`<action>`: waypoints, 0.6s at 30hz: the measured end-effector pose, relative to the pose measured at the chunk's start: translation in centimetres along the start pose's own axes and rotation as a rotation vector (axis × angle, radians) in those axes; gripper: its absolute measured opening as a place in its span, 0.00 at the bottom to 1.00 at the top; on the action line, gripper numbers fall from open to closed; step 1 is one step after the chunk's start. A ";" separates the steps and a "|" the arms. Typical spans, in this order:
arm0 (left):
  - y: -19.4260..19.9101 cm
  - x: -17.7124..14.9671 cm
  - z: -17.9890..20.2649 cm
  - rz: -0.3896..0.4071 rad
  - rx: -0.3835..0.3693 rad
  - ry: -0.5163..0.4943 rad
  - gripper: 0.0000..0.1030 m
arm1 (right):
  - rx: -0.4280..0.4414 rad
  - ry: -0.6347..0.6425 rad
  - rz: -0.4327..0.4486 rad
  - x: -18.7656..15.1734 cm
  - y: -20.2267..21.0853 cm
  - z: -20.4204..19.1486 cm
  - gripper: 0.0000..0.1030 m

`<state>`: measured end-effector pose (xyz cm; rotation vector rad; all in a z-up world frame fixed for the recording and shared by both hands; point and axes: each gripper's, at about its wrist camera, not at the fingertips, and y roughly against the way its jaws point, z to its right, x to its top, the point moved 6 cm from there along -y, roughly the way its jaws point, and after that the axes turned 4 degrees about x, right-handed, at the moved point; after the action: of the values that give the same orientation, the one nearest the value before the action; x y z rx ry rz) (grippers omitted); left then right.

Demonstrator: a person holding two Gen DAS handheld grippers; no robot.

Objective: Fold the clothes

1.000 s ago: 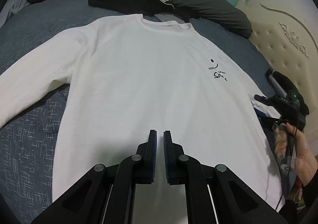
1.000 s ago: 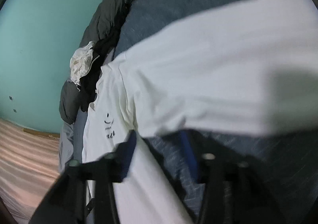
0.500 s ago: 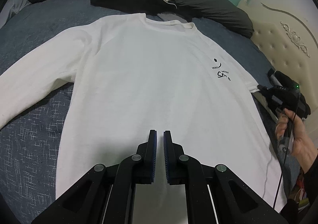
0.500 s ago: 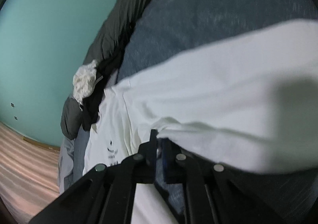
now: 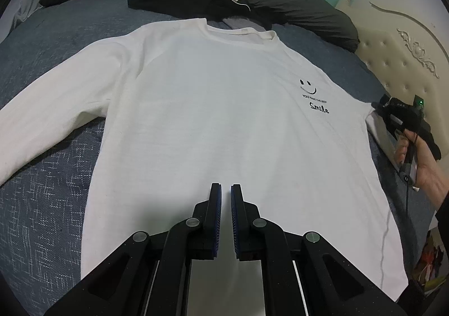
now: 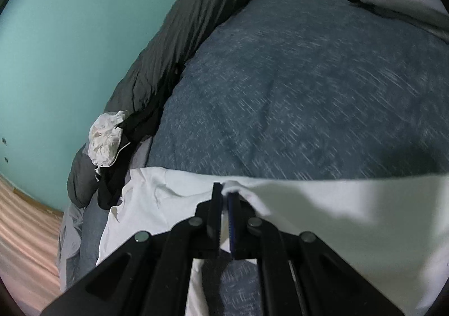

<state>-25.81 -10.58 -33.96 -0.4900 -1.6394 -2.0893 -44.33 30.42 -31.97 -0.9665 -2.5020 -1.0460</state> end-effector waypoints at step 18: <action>0.4 -0.1 0.3 -0.002 -0.004 -0.007 0.07 | 0.109 0.079 -0.188 -8.6 -0.5 -2.4 0.32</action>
<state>-25.50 -10.39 -33.69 -0.4981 -1.6403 -2.0948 -38.26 24.33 -34.55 -0.6562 -2.5922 -0.9670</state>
